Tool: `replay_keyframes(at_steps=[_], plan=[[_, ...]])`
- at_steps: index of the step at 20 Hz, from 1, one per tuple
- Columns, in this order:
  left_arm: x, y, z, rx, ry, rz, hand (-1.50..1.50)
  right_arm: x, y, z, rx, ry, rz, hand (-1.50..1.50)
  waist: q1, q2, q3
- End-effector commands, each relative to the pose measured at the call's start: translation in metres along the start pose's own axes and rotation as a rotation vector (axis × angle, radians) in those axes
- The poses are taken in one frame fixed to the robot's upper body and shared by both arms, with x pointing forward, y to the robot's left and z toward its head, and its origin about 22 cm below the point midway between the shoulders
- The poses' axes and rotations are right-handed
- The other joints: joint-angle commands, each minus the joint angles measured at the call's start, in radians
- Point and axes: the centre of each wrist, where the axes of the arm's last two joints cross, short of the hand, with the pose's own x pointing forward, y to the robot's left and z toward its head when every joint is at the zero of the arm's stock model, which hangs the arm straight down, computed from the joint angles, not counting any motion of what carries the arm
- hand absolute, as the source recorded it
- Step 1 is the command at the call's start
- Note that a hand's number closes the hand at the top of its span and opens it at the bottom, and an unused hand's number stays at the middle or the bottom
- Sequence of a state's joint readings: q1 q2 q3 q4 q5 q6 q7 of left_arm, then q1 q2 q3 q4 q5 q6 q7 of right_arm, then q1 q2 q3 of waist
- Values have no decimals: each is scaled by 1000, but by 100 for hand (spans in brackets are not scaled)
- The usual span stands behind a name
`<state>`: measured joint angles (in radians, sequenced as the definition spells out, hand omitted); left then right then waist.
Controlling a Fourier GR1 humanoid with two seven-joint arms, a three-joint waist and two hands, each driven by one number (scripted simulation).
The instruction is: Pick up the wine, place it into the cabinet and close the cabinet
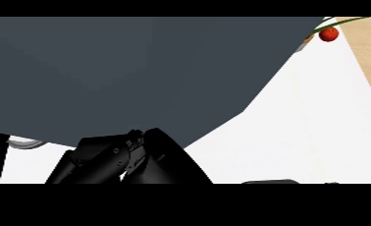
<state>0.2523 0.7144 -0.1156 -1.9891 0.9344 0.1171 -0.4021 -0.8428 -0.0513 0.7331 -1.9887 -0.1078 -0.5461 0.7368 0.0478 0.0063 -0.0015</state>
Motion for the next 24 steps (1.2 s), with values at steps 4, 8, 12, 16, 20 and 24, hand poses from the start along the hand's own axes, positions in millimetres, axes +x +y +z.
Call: replay_keyframes(at_steps=[4, 8, 12, 16, 20, 24], plan=[[10, 4, -10, 14, -10, -20, -150, 12, -12, -84, -56, -41, 64, 150, -7, 0, 0], [-6, -5, 1, 36, -9, -4, -150, 9, -20, -112, -110, -43, 211, 150, -21, -3, 1], [-7, 1, -3, 41, -5, -22, -150, -6, -54, -128, -155, -18, 195, 150, -30, -3, 1], [-4, 0, -7, 32, -15, -25, -150, -21, -75, -141, -170, -6, 183, 150, -33, -4, 1], [-23, -2, -2, 30, -29, -30, -150, -32, -86, -159, -175, 21, 203, 150, -24, 3, 0], [3, 2, -17, 23, -21, -41, -150, -22, -114, -158, -201, 26, 196, 150, -28, 4, 1]])
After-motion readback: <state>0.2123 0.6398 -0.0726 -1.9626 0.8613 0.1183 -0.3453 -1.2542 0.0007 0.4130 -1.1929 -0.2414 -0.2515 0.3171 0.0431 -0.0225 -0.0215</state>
